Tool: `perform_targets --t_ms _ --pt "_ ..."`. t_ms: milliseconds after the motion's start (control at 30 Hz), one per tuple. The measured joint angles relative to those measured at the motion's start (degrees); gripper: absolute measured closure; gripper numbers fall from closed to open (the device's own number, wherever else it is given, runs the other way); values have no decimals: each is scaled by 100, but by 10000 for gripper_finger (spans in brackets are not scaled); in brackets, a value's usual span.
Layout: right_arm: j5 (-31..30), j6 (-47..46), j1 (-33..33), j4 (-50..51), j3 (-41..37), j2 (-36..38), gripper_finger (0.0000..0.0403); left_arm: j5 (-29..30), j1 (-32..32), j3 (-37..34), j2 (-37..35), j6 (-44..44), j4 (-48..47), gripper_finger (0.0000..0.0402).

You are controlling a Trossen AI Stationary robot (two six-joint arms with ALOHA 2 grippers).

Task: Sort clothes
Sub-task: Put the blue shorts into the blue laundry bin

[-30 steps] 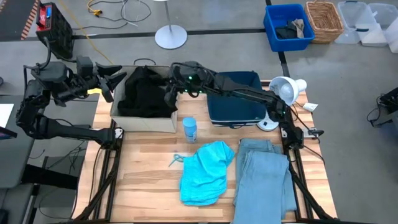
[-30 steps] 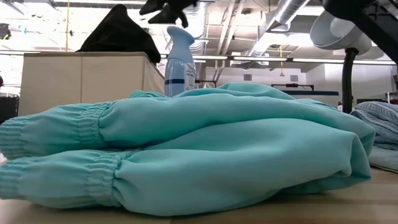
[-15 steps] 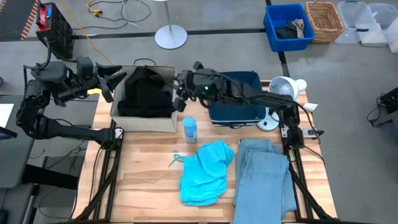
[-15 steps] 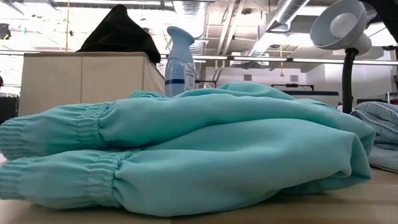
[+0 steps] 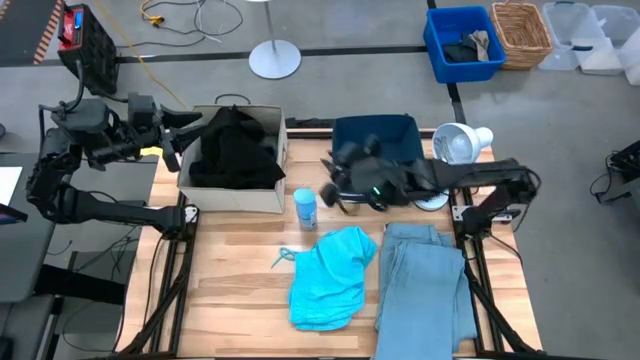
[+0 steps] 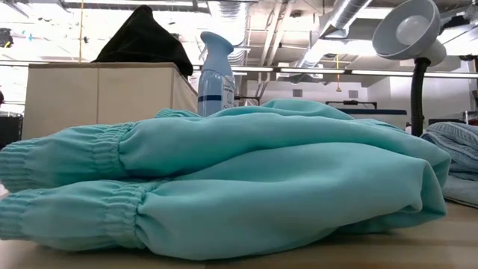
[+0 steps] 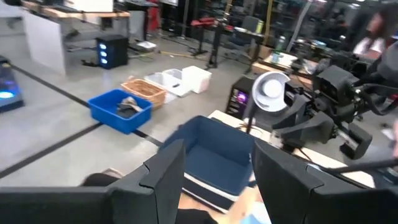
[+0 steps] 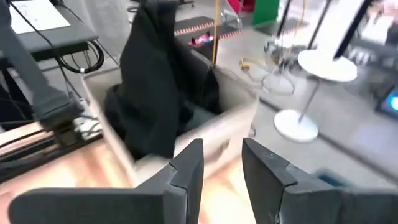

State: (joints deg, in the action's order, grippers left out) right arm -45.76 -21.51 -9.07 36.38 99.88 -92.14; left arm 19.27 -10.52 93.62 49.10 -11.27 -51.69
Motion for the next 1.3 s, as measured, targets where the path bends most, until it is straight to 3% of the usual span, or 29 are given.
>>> perform_targets --t_ms 133,367,600,700,867,1133,1300 --pt "-361 -1320 -752 685 -526 331 279 -410 0 0 99 3 -10 221" --pt "-376 -3607 -1875 2088 -566 104 279 -1483 0 2 474 378 -28 221" --pt "494 -5145 -2600 2834 -570 -412 279 -2051 0 0 912 503 -45 221" --pt "856 -5413 -2799 2828 -570 -630 279 -2120 0 0 942 509 -40 221" --pt "924 -5712 -2972 2675 -564 -886 273 -2125 0 0 957 646 -29 221" --pt "1403 -5602 -2719 2646 -570 -1300 209 -2101 0 2 1106 667 -17 221" --pt "612 -4975 -2677 2516 -568 -1121 200 -2046 168 2 1472 164 32 229"
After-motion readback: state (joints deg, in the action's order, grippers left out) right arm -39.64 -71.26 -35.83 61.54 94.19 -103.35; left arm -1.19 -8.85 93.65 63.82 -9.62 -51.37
